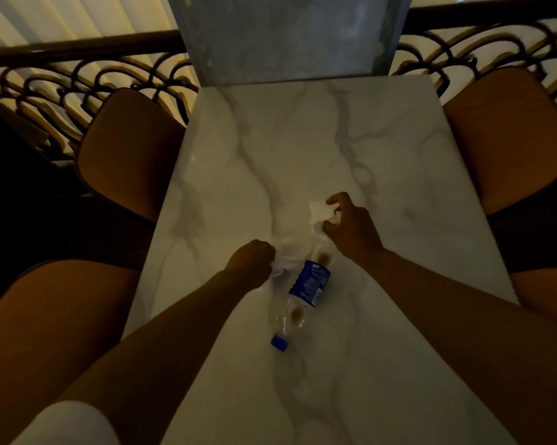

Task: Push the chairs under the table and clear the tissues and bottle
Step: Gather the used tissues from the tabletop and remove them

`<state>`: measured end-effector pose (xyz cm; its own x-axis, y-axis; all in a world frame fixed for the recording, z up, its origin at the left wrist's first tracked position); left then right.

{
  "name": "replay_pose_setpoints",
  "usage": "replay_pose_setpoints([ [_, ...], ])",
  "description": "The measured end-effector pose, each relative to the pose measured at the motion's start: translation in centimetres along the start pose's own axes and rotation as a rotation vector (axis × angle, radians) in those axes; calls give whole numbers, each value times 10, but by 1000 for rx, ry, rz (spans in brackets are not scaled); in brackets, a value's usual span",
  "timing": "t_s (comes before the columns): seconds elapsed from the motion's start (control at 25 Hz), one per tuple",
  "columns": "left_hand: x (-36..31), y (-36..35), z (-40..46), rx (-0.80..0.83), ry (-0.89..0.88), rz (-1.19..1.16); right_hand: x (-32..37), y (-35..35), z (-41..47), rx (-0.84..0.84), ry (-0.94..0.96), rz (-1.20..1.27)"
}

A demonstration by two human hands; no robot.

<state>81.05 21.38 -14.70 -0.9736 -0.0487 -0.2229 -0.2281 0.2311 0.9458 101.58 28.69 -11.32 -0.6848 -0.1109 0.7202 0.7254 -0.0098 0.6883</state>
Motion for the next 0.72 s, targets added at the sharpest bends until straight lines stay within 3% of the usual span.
replay_pose_setpoints([
  [0.08,-4,-7,-6,17,-10,34,-2,7,-13,-40,-32,24],
  [0.36,-3,16,-56,-284,178,-121,6,14,-72,-82,-60,51],
  [0.52,-11,33,-95,-305,308,-283,20,23,-105,-90,-73,-10],
  [0.72,-30,51,-147,-356,346,-319,38,41,-145,-37,-45,-31],
])
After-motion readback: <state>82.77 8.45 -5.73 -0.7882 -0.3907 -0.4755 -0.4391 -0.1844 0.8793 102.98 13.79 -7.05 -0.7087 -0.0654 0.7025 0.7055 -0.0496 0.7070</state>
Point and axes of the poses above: each hand's wrist, its own z-axis towards the middle knuckle, its own y-axis out of the back of the hand, x = y × z, the point moved 4 cm from there along z, towards the middle knuckle, and after that the axes turned 11 degrees about -x, right-handed, at the moved point
